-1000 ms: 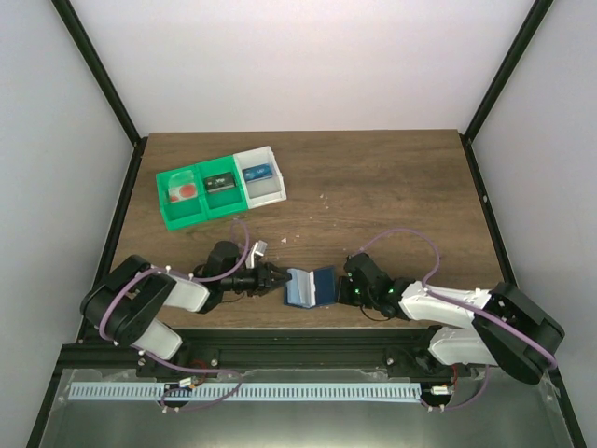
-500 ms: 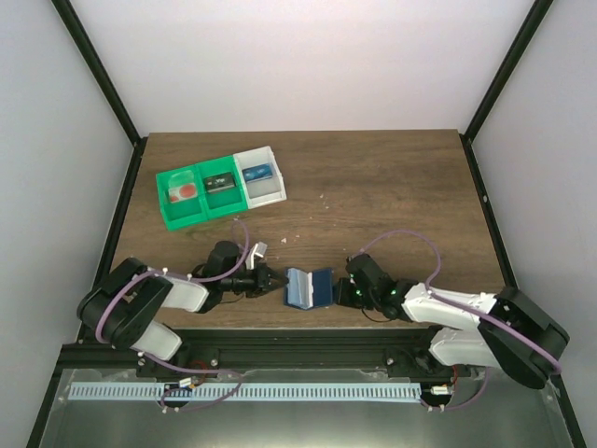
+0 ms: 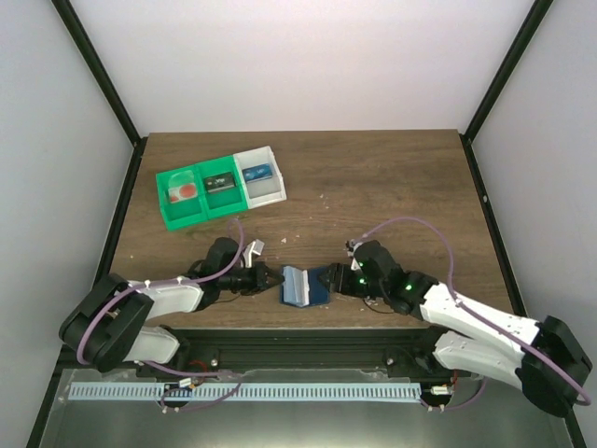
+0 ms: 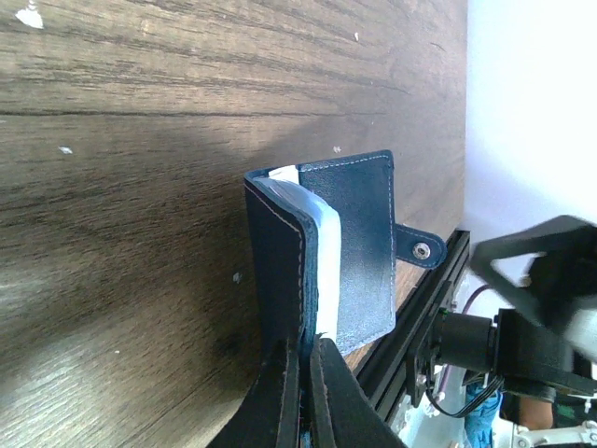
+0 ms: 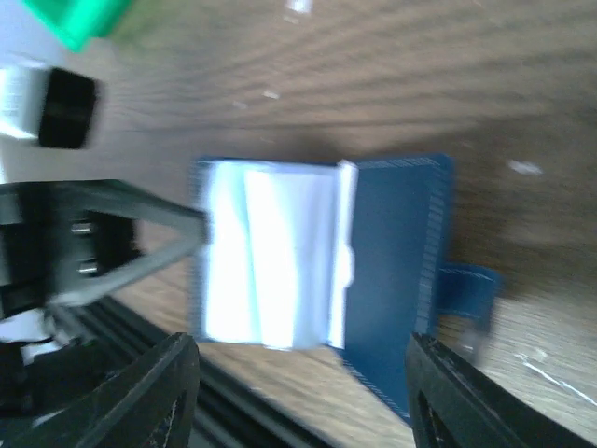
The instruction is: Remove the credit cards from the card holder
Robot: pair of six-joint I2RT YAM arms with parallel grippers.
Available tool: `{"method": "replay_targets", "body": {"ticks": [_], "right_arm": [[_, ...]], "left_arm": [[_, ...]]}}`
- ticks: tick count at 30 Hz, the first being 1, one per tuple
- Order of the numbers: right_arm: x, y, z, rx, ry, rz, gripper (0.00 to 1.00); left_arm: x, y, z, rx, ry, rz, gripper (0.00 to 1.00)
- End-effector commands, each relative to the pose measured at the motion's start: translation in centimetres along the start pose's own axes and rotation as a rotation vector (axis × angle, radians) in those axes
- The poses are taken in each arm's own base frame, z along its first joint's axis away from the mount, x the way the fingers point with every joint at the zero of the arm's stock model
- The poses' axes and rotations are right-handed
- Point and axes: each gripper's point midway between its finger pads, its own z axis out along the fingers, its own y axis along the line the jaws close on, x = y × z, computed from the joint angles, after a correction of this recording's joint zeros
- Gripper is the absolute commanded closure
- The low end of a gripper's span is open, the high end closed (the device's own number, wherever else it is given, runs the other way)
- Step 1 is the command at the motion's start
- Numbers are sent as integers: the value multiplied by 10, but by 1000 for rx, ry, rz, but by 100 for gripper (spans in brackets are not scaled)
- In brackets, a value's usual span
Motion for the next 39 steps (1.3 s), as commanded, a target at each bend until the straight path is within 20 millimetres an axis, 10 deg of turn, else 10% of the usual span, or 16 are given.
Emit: {"method": "replay_targets", "body": {"ticks": [1,9,21,39], "right_arm": [[-22,60,-32,-209,-67,-48,36],[-9,80,-14,-265,-21,-104,36],[25,49,52,-99,129,-159,34],[44,41,76,-106,209,-155,24]], "left_arm": [[1,-6,-2,7,-3,19,100],[16,-11,4,23,51,-10,100],[16,-14,1,26,36,-16,100],[22,-11,-2,19,32,-26,100]]}}
